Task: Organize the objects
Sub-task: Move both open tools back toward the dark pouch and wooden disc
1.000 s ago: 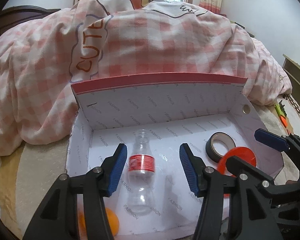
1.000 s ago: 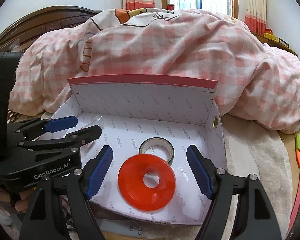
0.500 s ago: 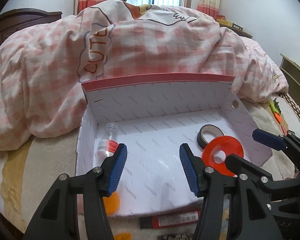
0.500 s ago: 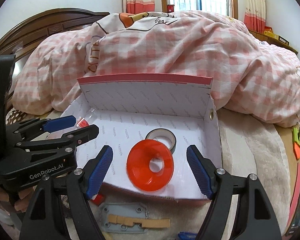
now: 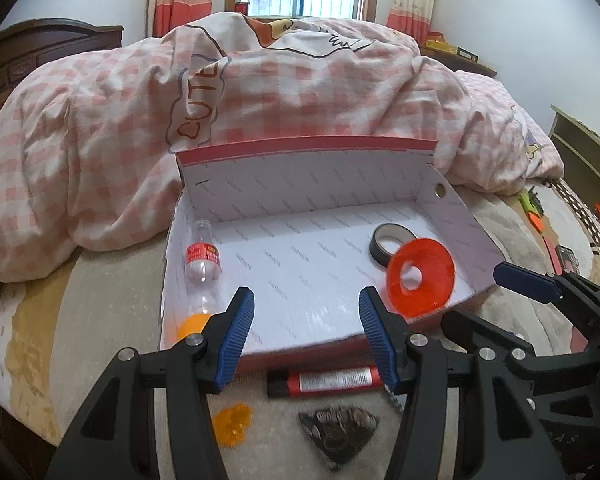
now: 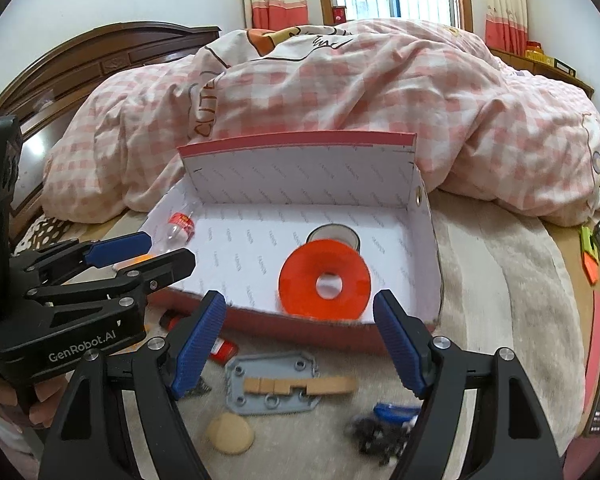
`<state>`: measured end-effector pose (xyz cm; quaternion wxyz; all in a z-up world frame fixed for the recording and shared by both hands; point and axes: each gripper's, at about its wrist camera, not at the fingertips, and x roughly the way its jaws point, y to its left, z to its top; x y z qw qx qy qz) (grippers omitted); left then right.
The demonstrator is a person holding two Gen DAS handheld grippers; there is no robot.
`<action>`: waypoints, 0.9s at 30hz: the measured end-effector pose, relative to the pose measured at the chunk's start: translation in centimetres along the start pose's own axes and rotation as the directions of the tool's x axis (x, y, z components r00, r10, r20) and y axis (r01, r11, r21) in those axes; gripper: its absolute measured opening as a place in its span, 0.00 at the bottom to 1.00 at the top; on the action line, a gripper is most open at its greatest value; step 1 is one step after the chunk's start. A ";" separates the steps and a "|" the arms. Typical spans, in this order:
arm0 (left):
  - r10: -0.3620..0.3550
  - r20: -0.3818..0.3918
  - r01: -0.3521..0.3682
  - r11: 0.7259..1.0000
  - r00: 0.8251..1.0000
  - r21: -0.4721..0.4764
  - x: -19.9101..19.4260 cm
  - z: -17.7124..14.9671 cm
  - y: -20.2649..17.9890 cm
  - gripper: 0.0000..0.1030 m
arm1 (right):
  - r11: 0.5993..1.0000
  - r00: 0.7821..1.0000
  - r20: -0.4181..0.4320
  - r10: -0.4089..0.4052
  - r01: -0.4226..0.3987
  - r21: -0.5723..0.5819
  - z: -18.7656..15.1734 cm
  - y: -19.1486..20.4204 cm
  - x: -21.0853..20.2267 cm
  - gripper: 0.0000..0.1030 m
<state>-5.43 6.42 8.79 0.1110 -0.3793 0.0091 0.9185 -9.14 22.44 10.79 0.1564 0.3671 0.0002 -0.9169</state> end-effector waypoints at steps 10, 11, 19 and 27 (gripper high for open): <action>-0.012 -0.008 0.012 1.000 1.000 -0.003 -2.1 -2.1 -0.6 0.53 | 1.000 1.000 -0.019 0.017 -0.018 -0.004 -2.1 0.6 -1.5 0.76; -0.013 -0.010 0.013 1.000 1.000 -0.004 -2.3 -2.4 -0.6 0.53 | 1.000 1.000 -0.021 0.019 -0.019 -0.006 -2.3 0.7 -1.7 0.76; -0.024 -0.029 0.024 1.000 0.999 -0.006 -3.0 -4.0 -0.8 0.53 | 1.000 0.999 -0.030 0.028 -0.028 -0.010 -3.7 1.2 -2.5 0.76; -0.033 -0.055 0.032 0.999 0.998 -0.011 -2.9 -5.5 -0.8 0.53 | 0.999 0.998 -0.049 0.038 -0.039 -0.021 -4.9 1.5 -2.6 0.76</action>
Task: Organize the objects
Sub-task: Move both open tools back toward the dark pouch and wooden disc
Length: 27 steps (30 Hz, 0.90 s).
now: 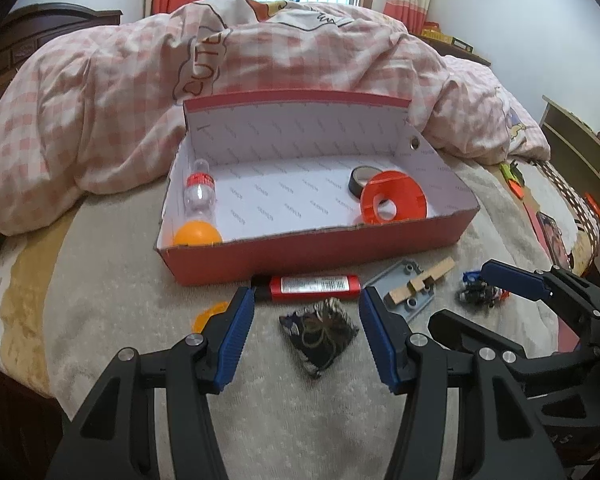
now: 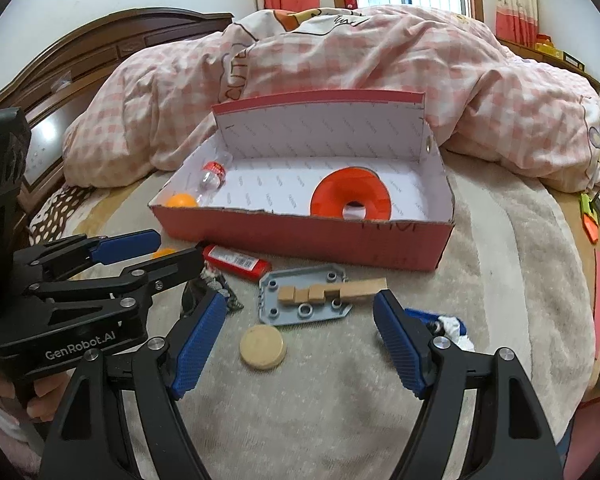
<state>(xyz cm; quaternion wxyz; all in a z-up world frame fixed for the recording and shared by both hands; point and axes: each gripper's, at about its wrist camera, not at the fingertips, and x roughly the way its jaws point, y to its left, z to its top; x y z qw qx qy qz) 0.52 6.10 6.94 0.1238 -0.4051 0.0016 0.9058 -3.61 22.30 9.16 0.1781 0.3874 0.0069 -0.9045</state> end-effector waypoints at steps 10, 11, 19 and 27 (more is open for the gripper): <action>-0.001 -0.019 0.001 1.000 1.000 0.003 0.2 -1.1 0.2 0.53 | 1.000 1.000 -0.024 0.007 -0.008 -0.025 -1.3 0.4 0.2 0.76; -0.001 -0.020 0.001 1.000 1.000 0.003 0.3 -1.1 0.2 0.53 | 1.000 1.000 -0.025 0.007 -0.008 -0.026 -1.5 0.5 0.1 0.76; 0.000 -0.024 0.001 1.000 1.000 0.011 0.1 -2.0 0.5 0.53 | 0.999 0.999 -0.028 0.015 -0.016 -0.034 -2.5 0.3 -0.3 0.76; -0.005 -0.027 0.006 1.000 1.000 0.012 0.3 -2.6 0.8 0.53 | 0.999 0.998 -0.057 0.006 -0.008 -0.035 -3.5 -0.3 0.0 0.76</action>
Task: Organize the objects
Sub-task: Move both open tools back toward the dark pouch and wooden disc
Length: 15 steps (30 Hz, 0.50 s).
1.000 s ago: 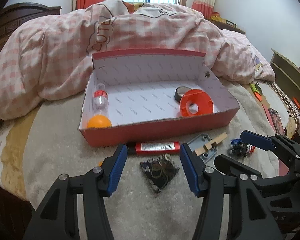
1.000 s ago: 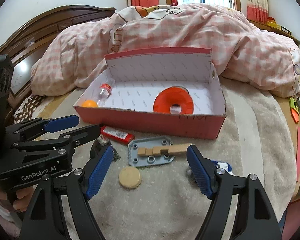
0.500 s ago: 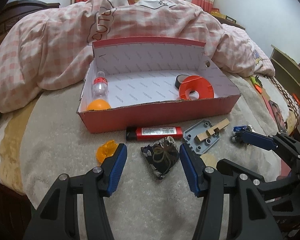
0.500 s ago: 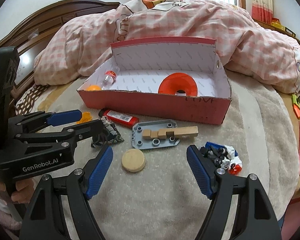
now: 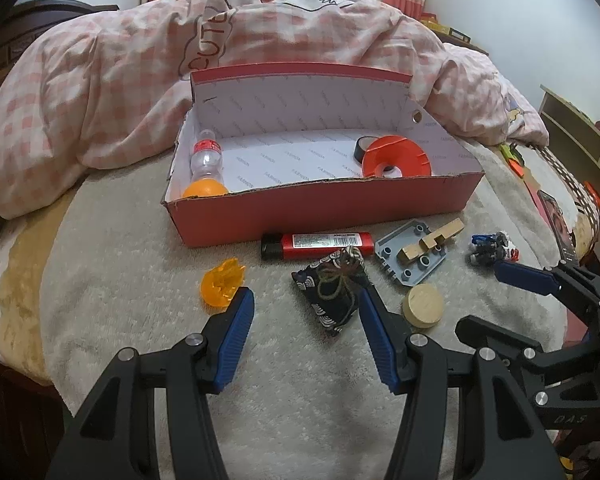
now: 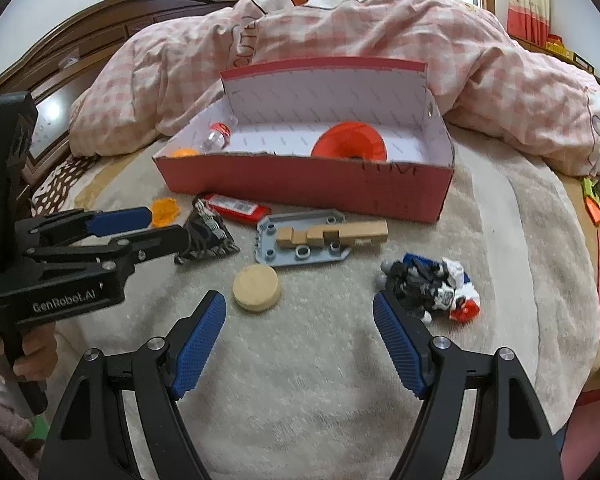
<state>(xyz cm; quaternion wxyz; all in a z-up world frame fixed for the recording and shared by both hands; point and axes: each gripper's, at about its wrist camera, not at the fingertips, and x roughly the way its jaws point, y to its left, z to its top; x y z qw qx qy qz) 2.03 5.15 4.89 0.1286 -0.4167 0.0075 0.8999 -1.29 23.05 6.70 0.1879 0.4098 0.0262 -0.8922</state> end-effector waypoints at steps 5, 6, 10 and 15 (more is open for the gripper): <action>-0.004 -0.015 0.004 1.000 1.000 -0.001 0.9 0.1 -0.2 0.53 | 1.000 1.000 -0.028 -0.001 0.001 0.002 -0.7 -0.1 0.7 0.76; -0.005 -0.017 0.005 1.000 1.000 -0.002 1.1 0.1 -0.3 0.53 | 1.000 1.000 -0.031 0.000 0.001 0.003 -0.8 -0.2 0.8 0.76; -0.011 -0.020 0.011 1.000 1.000 0.004 1.6 0.2 -0.6 0.53 | 1.000 0.999 -0.040 -0.001 0.001 0.006 -1.0 -0.3 1.2 0.76; -0.011 -0.022 0.011 1.000 1.000 0.014 2.3 0.3 -1.1 0.53 | 1.000 0.999 -0.042 -0.010 0.010 -0.003 -1.1 -0.1 1.5 0.76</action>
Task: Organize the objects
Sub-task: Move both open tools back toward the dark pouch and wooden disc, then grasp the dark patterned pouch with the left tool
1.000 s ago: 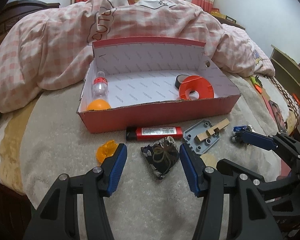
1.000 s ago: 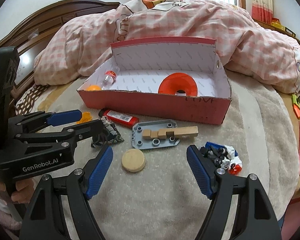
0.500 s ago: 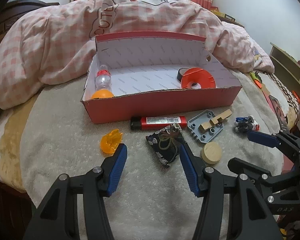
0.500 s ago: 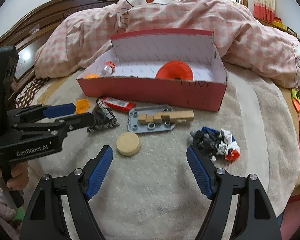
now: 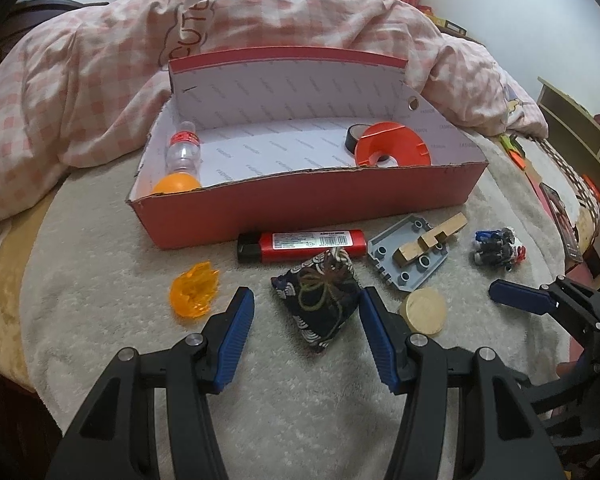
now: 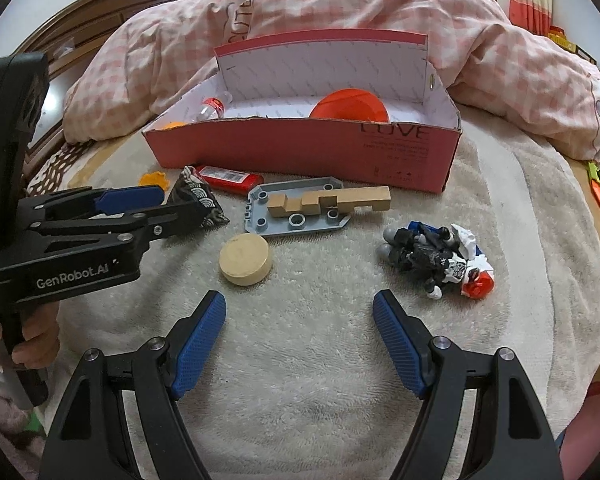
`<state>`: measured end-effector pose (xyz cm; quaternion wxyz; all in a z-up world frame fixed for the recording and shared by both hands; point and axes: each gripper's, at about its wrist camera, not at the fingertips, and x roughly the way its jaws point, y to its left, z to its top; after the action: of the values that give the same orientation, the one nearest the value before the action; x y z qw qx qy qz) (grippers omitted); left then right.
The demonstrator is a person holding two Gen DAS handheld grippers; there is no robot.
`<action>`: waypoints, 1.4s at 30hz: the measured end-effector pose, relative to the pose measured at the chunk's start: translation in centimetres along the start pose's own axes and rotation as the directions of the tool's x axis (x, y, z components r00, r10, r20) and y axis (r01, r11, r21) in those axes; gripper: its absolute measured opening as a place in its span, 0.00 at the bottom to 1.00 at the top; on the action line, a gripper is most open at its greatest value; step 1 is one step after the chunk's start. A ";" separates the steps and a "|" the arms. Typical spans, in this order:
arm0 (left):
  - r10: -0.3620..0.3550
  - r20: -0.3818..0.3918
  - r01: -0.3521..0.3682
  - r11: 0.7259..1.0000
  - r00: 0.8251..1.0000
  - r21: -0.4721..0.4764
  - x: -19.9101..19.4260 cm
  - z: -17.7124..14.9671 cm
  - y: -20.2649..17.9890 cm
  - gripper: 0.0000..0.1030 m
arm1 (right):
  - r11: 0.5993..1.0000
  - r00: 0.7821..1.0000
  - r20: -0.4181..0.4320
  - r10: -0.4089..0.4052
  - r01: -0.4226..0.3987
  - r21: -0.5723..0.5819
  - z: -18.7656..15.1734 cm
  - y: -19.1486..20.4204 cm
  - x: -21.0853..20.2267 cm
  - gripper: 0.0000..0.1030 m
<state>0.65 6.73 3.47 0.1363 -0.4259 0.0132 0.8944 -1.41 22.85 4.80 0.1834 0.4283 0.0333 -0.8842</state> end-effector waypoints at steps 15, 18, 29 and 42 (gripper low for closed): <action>0.003 -0.008 -0.003 1.000 1.000 0.010 1.5 0.4 -0.5 0.53 | 0.997 0.998 0.025 -0.064 0.065 -0.046 -0.6 0.9 0.6 0.79; 0.002 -0.006 -0.002 1.000 1.000 0.006 1.8 0.7 -0.7 0.53 | 0.995 0.996 0.038 -0.082 0.083 -0.047 -0.8 1.2 0.7 0.80; 0.042 -0.007 -0.042 0.999 0.999 0.029 2.8 1.1 -1.4 0.56 | 0.994 0.993 0.069 -0.091 0.094 -0.048 -1.2 1.4 0.7 0.83; 0.058 0.020 -0.059 0.997 0.998 0.040 1.2 0.5 -1.1 0.53 | 0.994 0.993 0.082 -0.086 0.091 -0.053 -1.5 1.4 0.6 0.83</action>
<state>-0.17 8.15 2.93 0.1188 -0.4139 0.0427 0.9015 -0.16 21.67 3.55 0.1573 0.3857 0.0700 -0.9064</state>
